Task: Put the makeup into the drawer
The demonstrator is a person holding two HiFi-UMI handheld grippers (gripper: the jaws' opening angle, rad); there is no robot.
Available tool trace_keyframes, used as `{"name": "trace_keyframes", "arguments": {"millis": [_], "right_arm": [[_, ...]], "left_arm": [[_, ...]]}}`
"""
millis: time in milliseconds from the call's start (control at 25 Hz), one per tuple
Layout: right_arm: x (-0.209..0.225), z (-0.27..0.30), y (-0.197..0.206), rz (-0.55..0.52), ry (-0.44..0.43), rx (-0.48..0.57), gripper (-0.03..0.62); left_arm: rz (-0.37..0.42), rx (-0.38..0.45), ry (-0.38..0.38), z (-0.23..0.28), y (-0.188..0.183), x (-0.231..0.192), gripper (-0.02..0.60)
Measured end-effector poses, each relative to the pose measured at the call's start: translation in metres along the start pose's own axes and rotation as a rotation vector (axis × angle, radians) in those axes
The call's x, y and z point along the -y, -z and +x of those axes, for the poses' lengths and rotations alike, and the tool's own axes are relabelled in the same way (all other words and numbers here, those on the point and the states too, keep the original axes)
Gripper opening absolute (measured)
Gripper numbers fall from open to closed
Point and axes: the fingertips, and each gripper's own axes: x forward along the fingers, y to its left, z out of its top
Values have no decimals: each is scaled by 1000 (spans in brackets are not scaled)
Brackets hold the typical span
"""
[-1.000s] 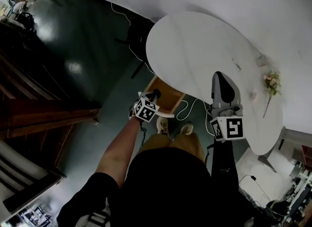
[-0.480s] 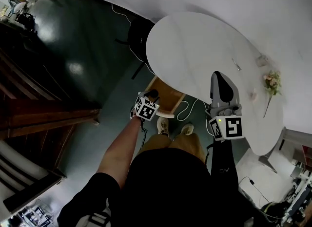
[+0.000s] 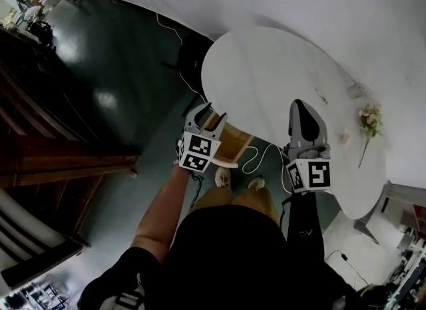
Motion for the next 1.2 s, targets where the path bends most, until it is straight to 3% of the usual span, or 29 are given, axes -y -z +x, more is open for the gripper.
{"name": "trace_keyframes", "arguments": {"millis": [240, 360, 440, 680, 760, 880, 1000, 1200], "right_arm": [[8, 3, -15, -1, 11, 51, 5], [12, 2, -19, 2, 17, 65, 5], [12, 0, -19, 4, 20, 68, 5], [31, -21, -22, -45, 96, 59, 5], [51, -37, -23, -50, 140, 57, 5], [90, -67, -23, -61, 197, 50, 5], [132, -104, -25, -74, 261, 40, 5], [201, -170, -27, -96, 371, 28, 5]], "left_arm": [[71, 338, -44, -52, -139, -3, 201], [205, 468, -77, -81, -185, 3, 201], [265, 474, -59, -84, -193, 11, 201], [275, 498, 22, -69, -208, 44, 201], [272, 514, 62, -58, -216, 64, 201], [202, 522, 122, -33, -226, 100, 201], [246, 548, 186, -12, -246, 146, 201], [194, 533, 280, 24, -265, 224, 201]]}}
